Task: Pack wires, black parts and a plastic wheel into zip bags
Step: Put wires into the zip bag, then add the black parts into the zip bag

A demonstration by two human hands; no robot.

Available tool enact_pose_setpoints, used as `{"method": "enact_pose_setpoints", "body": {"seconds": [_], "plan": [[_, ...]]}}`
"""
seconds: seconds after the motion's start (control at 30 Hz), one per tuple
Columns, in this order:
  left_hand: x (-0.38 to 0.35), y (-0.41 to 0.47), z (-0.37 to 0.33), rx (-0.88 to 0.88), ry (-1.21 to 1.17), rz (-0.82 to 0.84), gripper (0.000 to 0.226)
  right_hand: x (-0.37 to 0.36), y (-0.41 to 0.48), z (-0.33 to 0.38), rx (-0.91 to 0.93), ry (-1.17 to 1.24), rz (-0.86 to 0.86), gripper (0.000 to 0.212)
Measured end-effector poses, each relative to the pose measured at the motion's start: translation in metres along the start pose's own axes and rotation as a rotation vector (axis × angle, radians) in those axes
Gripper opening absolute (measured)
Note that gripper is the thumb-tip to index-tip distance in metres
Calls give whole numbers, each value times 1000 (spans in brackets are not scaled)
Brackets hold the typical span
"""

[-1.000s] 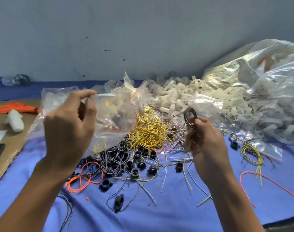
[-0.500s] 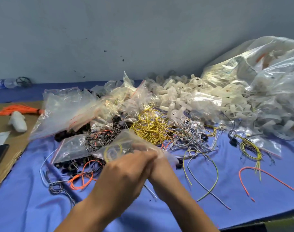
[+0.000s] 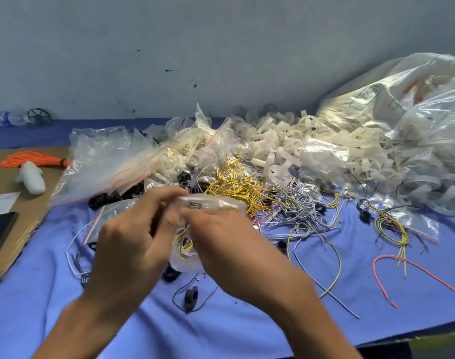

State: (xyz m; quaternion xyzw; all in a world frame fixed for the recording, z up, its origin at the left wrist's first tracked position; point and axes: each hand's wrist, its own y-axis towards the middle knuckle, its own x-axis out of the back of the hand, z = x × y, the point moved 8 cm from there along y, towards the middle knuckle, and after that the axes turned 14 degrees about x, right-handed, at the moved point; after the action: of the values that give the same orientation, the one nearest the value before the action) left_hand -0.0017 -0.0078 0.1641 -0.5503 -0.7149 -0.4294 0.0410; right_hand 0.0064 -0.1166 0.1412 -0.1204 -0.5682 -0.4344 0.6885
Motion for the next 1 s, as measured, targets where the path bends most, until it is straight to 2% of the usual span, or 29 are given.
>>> {"method": "enact_pose_setpoints", "body": {"seconds": [0.07,0.1,0.17,0.23,0.3,0.43,0.67,0.77,0.83,0.93,1.0], "plan": [[8,11,9,51,-38,-47,16,36,-23,14,124,235,-181,21],[10,13,12,76,-47,-64,17,50,-39,3,94,370,-285,19],[15,17,16,109,-51,-103,16,65,-63,-43,-76,336,-411,15],[19,20,18,131,-55,-122,14,55,-77,-101,-257,71,-288,11],[21,21,21,156,-42,-138,14,23,-83,-145,-366,-111,-15,15],[20,20,23,182,-41,-151,14,-43,-98,-183,-337,-205,350,30],[25,13,25,178,-60,-116,11,-52,-112,-189,-415,-311,422,25],[23,10,26,164,-87,-68,14,-41,-111,-176,-431,-329,314,22],[19,7,24,155,-109,-32,17,-25,-110,-162,-443,-258,120,22],[14,-2,16,124,-125,17,17,3,-108,-132,-427,168,-249,12],[9,-8,13,128,-131,57,20,19,-109,-107,-399,548,-451,17]]}}
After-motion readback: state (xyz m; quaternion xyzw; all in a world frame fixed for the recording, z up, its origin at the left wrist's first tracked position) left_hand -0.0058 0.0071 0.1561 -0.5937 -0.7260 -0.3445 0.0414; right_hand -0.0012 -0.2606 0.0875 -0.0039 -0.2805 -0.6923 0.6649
